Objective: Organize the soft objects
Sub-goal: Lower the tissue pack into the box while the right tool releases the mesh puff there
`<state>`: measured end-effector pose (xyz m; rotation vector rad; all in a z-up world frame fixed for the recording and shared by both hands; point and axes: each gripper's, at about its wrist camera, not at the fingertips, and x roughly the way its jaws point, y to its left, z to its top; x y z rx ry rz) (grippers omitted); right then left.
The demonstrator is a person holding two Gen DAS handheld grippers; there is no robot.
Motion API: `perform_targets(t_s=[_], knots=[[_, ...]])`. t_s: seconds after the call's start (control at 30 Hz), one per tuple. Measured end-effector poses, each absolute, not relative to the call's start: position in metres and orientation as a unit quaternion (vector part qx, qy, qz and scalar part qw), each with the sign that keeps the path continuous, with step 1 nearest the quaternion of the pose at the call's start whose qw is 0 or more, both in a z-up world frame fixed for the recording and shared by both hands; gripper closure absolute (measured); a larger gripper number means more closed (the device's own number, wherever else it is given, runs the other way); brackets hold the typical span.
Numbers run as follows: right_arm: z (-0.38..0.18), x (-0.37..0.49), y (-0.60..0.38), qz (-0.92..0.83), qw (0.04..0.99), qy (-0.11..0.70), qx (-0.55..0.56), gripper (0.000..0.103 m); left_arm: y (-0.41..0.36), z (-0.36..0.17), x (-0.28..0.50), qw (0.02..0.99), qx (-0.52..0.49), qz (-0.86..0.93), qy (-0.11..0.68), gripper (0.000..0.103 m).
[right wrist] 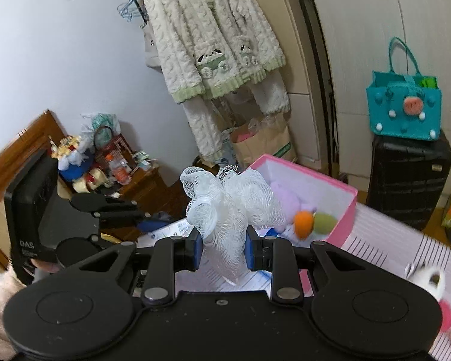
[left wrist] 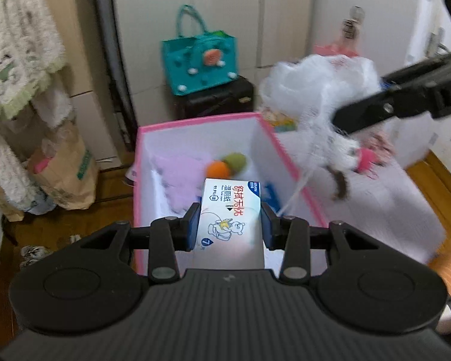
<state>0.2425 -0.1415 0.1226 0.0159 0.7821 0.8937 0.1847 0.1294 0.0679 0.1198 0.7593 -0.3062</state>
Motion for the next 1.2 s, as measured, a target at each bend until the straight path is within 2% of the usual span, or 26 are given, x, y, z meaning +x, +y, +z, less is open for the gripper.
perform_targets(t_s=[0.27, 0.47, 0.8, 1.2], knots=[[0.081, 0.292, -0.109, 0.412, 0.827, 0.381, -0.020, 0.071, 0.133, 0.023, 0.240, 0.899, 0.052, -0.130, 0.416, 0.064], [0.051, 0.306, -0.095, 0.388, 0.833, 0.390, -0.061, 0.071, 0.126, 0.005, 0.253, 0.891, 0.073, -0.129, 0.429, 0.064], [0.022, 0.309, -0.084, 0.375, 0.832, 0.390, -0.124, 0.070, 0.115, -0.009, 0.275, 0.897, 0.120, -0.093, 0.415, 0.064], [0.007, 0.318, -0.073, 0.378, 0.818, 0.403, -0.159, 0.068, 0.119, -0.014, 0.290, 0.895, 0.102, -0.085, 0.425, 0.063]])
